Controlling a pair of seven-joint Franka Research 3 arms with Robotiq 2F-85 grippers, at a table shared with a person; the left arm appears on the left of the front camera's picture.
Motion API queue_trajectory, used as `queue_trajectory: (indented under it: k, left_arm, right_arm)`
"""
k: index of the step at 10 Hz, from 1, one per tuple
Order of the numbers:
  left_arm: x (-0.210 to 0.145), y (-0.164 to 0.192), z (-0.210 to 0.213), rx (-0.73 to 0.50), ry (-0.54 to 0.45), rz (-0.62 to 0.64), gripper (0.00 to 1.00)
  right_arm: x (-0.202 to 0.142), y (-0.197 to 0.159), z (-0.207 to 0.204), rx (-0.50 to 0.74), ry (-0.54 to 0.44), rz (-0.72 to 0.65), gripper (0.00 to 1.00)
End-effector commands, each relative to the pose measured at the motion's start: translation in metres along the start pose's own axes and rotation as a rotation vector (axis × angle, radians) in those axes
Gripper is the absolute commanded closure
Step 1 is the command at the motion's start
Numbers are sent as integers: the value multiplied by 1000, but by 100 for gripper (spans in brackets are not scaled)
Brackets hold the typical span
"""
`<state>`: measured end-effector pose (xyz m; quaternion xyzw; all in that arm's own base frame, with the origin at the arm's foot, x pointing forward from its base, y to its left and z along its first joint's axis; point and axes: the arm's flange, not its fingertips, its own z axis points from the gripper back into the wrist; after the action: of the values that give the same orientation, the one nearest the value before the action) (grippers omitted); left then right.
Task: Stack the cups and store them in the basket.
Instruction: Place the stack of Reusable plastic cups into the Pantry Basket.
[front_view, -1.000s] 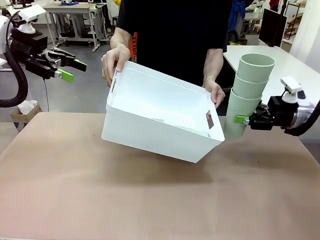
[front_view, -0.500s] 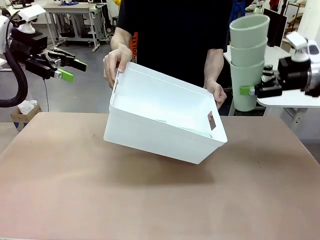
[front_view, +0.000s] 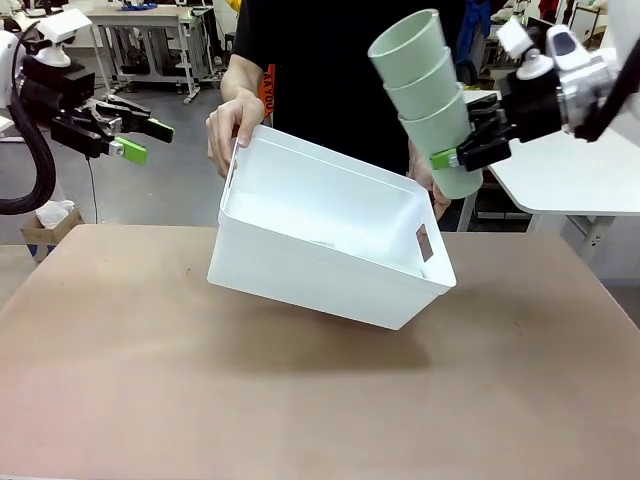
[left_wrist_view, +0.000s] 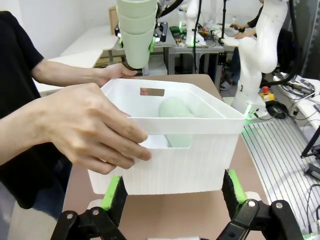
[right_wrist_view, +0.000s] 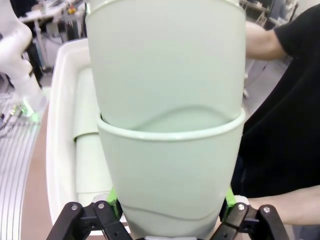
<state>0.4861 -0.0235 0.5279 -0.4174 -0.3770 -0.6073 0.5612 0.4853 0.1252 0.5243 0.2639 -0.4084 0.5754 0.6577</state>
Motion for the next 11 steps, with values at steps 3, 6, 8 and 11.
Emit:
queue_trajectory:
  k: [3,6,8,11]
  left_arm:
    - [3,-2,1,-4,12,14,0]
    - [3,-2,1,-4,12,14,0]
    - [3,-2,1,-4,12,14,0]
    - [3,-2,1,-4,12,14,0]
  right_arm:
    - [34,11,-52,-36,219,13,15]
    - [45,25,-85,-73,303,51,15]
    - [44,32,-106,-88,363,75,15]
    - [31,36,-123,-97,428,84,15]
